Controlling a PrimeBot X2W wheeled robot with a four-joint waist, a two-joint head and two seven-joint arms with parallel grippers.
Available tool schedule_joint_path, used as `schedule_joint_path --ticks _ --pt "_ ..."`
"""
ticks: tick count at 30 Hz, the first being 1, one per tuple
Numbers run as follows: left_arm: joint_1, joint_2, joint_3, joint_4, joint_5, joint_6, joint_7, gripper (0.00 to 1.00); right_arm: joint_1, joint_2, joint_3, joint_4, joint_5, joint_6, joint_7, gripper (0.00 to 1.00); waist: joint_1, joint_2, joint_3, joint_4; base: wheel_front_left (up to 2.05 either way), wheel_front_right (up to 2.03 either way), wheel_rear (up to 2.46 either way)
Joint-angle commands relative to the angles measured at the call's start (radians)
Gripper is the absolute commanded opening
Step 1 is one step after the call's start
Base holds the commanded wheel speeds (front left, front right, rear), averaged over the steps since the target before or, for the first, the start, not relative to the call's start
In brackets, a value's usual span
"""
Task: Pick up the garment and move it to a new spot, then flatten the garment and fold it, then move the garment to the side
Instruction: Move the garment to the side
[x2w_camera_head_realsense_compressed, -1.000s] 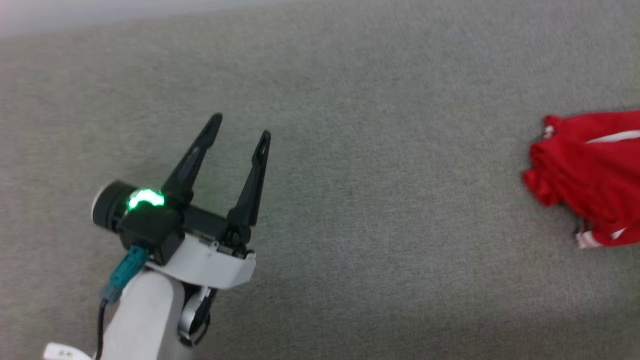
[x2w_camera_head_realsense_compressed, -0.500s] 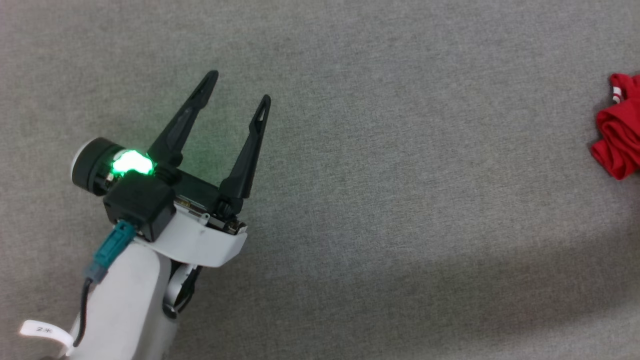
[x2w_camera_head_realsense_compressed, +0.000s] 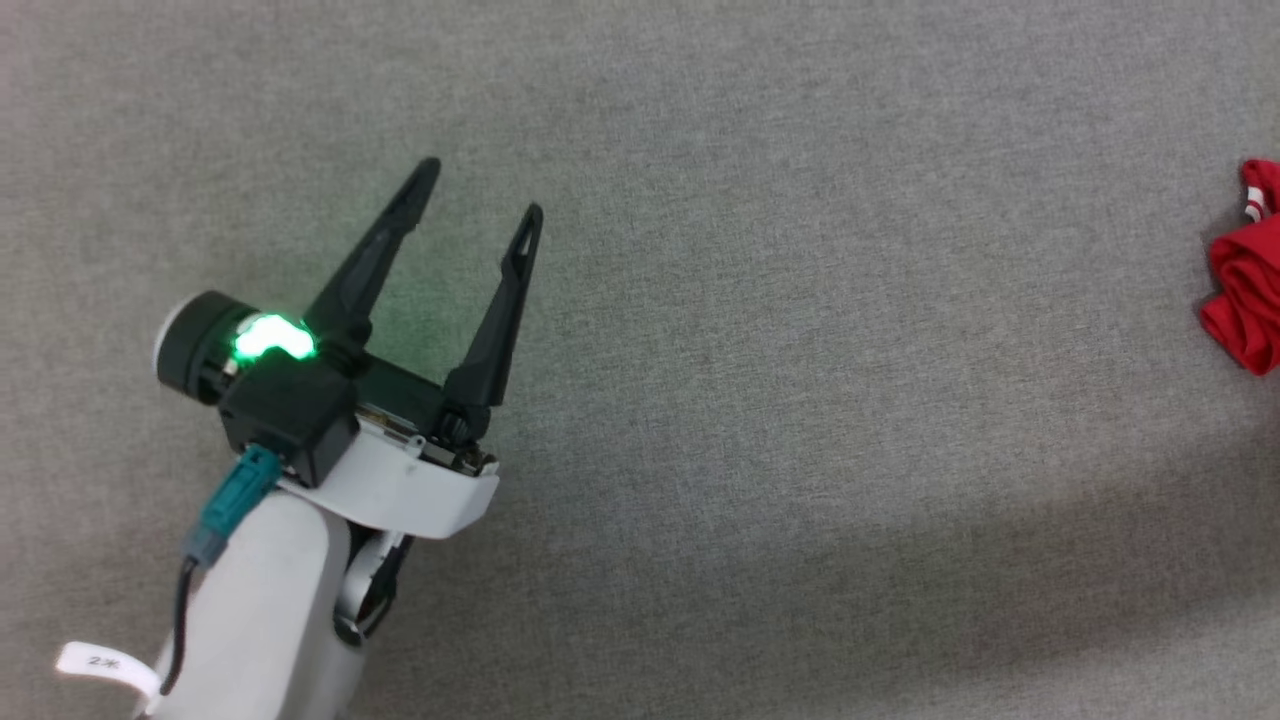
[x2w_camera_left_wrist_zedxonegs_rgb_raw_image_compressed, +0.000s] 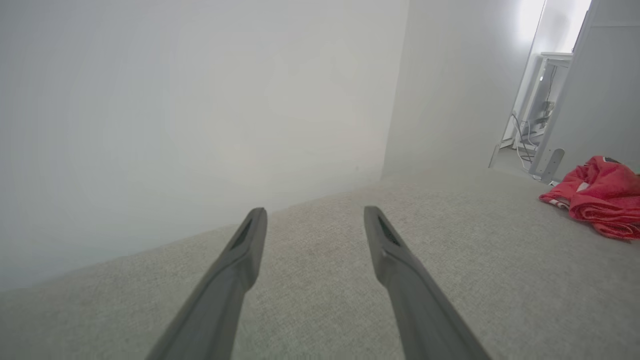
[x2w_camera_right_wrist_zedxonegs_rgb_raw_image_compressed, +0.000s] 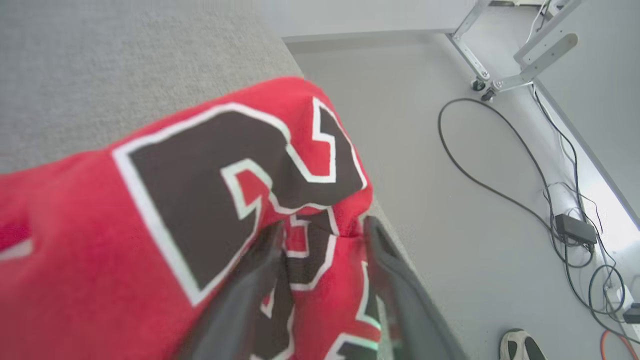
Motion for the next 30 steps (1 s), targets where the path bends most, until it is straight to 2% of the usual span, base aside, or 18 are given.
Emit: schedule_joint_path --ticks 1,7,15,25,30 --pt "0.008 -0.006 0.001 0.005 -0.007 -0.003 0.0 1.0 -0.014 -0.006 0.005 -0.004 -0.003 -0.001 -0.011 1.0 0.0 -0.0001 -0.013 0.005 0.0 0.0 0.0" --pt "0.046 -0.048 0.025 0.037 -0.027 -0.003 0.0 1.0 0.042 -0.021 0.068 -0.06 0.002 -0.001 -0.058 1.0 0.0 -0.0001 -0.094 0.03 0.0 0.0 0.0" --pt "0.162 -0.103 0.077 0.068 -0.048 -0.002 0.0 1.0 0.176 -0.012 0.209 -0.224 0.064 -0.001 -0.084 1.0 0.0 -0.0001 -0.237 0.085 0.0 0.0 0.0" --pt "0.314 -0.143 0.136 0.171 -0.069 -0.003 0.0 1.0 0.362 0.06 0.376 -0.42 0.164 -0.001 -0.128 1.0 0.0 -0.0001 -0.391 0.147 0.0 0.0 0.0" --pt "0.373 -0.161 0.187 0.232 -0.069 -0.003 0.0 1.0 0.432 0.112 0.41 -0.481 0.193 -0.001 -0.178 1.0 0.0 -0.0001 -0.462 0.17 0.0 0.0 0.0"
